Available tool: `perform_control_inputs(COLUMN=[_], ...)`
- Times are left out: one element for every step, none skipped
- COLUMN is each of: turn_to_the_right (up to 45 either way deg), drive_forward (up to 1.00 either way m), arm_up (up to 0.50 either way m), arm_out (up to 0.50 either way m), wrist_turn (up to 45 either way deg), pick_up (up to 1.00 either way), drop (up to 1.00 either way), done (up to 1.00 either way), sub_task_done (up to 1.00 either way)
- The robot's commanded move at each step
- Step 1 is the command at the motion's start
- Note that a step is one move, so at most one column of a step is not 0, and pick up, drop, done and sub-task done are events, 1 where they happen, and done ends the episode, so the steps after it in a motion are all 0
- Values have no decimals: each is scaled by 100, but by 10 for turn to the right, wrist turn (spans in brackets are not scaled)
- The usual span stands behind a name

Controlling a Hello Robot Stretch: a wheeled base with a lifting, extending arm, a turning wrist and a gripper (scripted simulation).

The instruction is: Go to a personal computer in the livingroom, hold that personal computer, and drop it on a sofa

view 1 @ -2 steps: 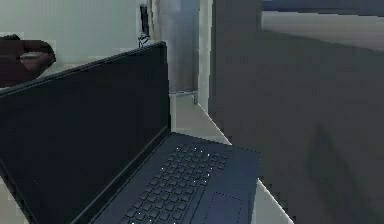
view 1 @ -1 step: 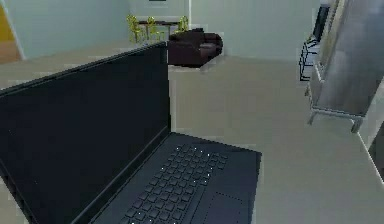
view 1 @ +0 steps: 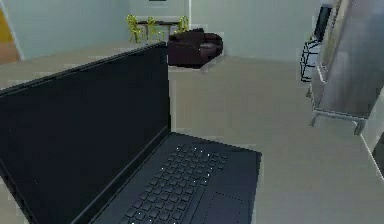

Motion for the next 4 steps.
perform_control_inputs(turn_to_the_right=[-450, -360, 0, -30], drive_forward=[0, 0, 100, 0], arm_up=[0, 0, 0, 0], arm_out=[0, 0, 0, 0], wrist_turn=[0, 0, 0, 0], pick_up=[0, 0, 0, 0], drop=[0, 0, 0, 0], done=[0, 0, 0, 0], sub_task_done=[0, 0, 0, 0])
